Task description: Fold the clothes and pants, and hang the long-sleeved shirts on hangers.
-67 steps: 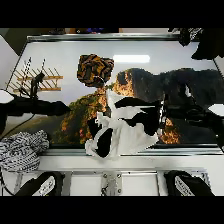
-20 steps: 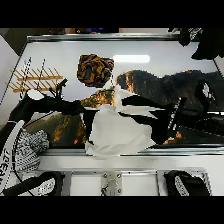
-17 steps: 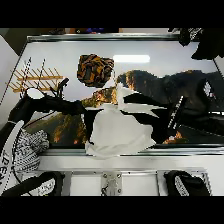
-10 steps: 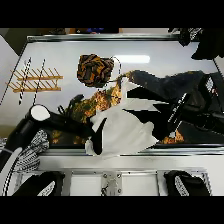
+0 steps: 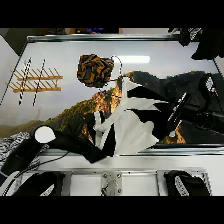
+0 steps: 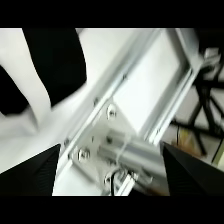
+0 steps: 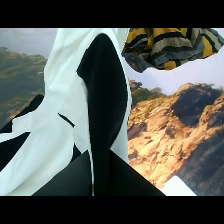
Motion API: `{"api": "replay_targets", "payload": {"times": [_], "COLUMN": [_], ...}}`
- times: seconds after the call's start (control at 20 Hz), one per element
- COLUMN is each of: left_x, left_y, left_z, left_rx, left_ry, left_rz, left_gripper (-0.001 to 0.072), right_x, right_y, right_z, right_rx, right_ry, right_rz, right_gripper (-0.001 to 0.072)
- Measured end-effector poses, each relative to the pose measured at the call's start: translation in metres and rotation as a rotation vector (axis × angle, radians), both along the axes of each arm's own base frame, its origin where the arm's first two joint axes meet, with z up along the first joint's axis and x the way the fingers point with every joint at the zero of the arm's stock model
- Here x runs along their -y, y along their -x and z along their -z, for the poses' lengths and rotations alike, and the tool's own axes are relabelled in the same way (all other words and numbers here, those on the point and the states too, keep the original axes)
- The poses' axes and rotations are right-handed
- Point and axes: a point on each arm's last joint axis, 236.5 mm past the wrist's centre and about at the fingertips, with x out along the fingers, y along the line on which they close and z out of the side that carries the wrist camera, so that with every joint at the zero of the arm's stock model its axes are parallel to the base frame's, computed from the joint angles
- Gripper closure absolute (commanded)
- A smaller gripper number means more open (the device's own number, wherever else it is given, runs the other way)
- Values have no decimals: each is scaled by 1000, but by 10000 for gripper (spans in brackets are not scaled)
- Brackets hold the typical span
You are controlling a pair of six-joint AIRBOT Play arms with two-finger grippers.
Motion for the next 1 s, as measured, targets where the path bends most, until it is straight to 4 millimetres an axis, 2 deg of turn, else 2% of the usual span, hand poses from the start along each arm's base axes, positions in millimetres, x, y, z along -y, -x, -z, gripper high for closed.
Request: {"api": "replay_targets", "payload": {"times": [0.1, 0.2, 0.3, 0.4, 0.5, 0.65, 0.8, 1.0], "left_x": [-9, -35, -70, -99, -111, -106, -85, -43], "left_y": [-47, -98, -136, -159, -166, -163, -154, -142], "left_z": [-24, -41, -42, -28, -8, 26, 52, 62], "left_rx": [37, 50, 14, -70, -172, -333, -478, -644], "left_ry": [35, 60, 63, 50, 29, -11, -42, -1], "left_rz": [-193, -421, -619, -753, -801, -802, -780, -736], "left_gripper": [15, 15, 15, 15, 15, 14, 13, 14], "right_x": [0, 0, 0, 0, 0, 0, 0, 0], "right_y": [0, 0, 0, 1, 1, 1, 1, 1], "right_z": [0, 0, 0, 0, 0, 0, 0, 0], "right_rx": [0, 0, -1, -2, -2, -2, -2, -2], "right_ry": [0, 0, 0, 0, 0, 0, 0, 0], "right_rz": [0, -1, -2, -3, -3, -3, -3, -3], "right_gripper": [693, 693, 693, 693, 693, 693, 692, 693]}}
